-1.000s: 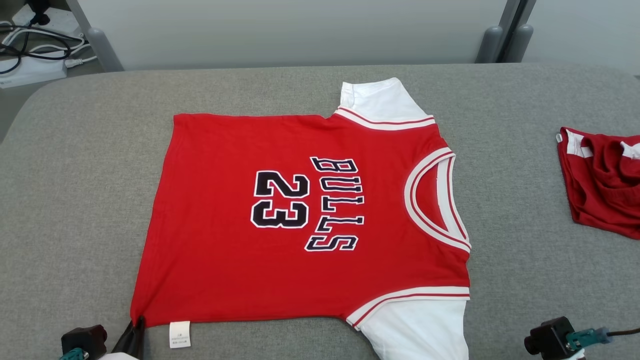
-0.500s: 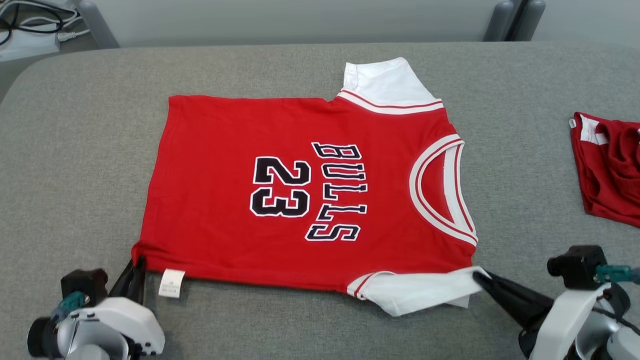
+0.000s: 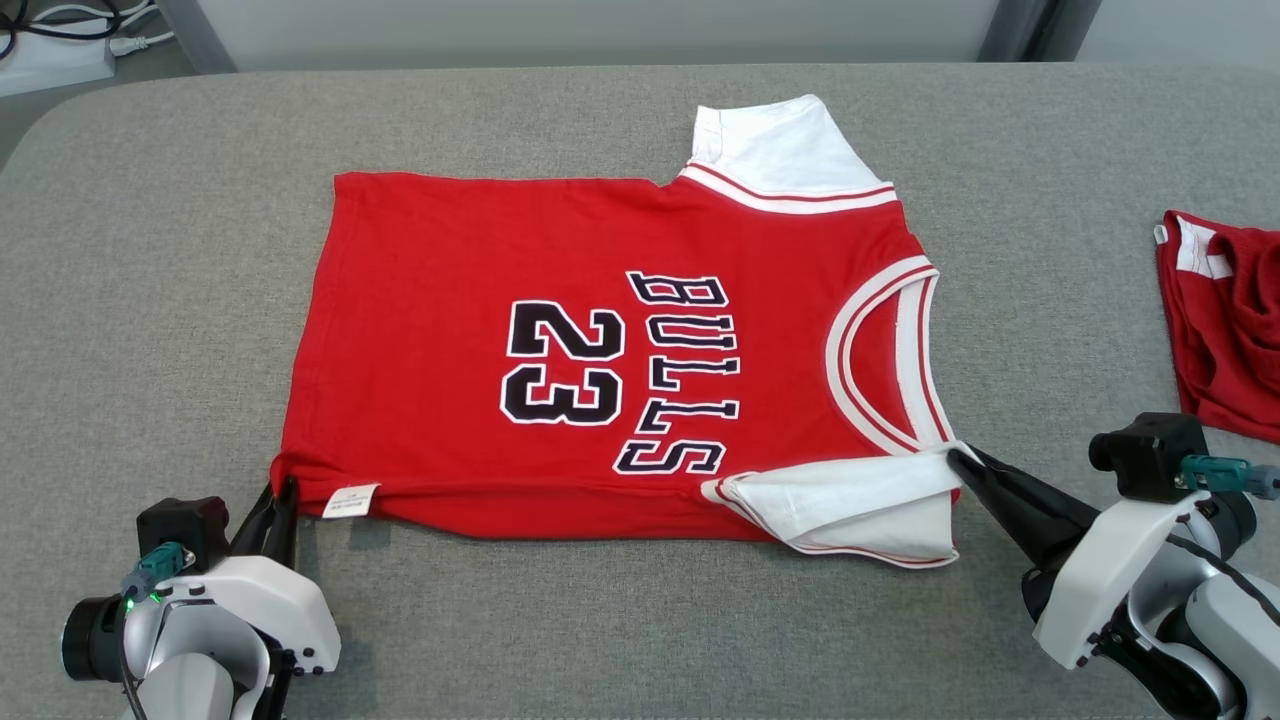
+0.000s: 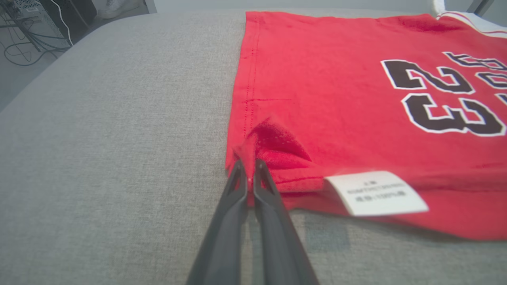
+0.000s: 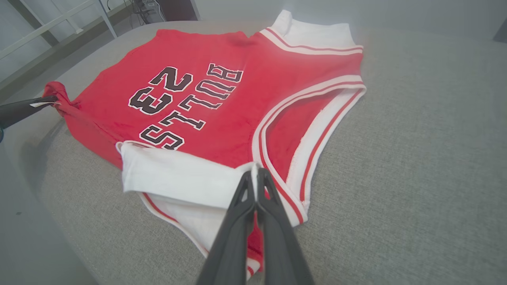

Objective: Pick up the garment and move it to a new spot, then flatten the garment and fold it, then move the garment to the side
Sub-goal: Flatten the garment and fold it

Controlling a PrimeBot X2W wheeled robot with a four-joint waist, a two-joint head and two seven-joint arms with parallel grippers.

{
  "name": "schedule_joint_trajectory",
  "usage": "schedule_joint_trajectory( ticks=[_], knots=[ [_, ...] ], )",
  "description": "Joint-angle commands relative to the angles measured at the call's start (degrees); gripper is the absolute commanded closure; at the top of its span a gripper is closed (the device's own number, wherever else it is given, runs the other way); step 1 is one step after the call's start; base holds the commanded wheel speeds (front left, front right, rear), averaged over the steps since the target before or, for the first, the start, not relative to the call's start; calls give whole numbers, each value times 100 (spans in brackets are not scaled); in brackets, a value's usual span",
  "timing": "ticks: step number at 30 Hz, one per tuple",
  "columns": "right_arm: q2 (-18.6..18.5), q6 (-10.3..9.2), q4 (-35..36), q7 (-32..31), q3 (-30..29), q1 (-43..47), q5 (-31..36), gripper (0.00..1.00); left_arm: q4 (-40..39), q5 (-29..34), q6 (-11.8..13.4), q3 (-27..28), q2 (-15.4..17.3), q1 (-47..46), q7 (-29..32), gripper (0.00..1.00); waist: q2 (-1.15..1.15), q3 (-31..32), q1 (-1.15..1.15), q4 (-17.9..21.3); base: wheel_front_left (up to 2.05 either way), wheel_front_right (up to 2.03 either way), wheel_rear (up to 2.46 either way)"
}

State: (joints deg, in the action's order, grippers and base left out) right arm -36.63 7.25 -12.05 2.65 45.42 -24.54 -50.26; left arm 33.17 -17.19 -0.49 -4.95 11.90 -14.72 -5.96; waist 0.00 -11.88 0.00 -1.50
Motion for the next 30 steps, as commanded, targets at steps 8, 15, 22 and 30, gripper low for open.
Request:
schedule_joint_trajectory(
  ticks=[8,15,22,30],
  knots=[
    [22,24,-276,232,216,-300,8,100,-98,-68,269,311,231,-267,81,100,0,-24,0,3,0,0,0],
    [194,24,-774,492,271,-513,144,100,-14,-228,384,397,162,-368,169,100,0,-58,0,8,0,0,0],
    [401,24,-1188,719,304,-688,223,100,132,-341,436,428,117,-468,204,100,0,-101,0,33,0,0,0],
    [564,24,-1536,949,298,-867,321,100,246,-413,465,420,102,-581,190,100,0,-124,0,64,0,0,0]
  ],
)
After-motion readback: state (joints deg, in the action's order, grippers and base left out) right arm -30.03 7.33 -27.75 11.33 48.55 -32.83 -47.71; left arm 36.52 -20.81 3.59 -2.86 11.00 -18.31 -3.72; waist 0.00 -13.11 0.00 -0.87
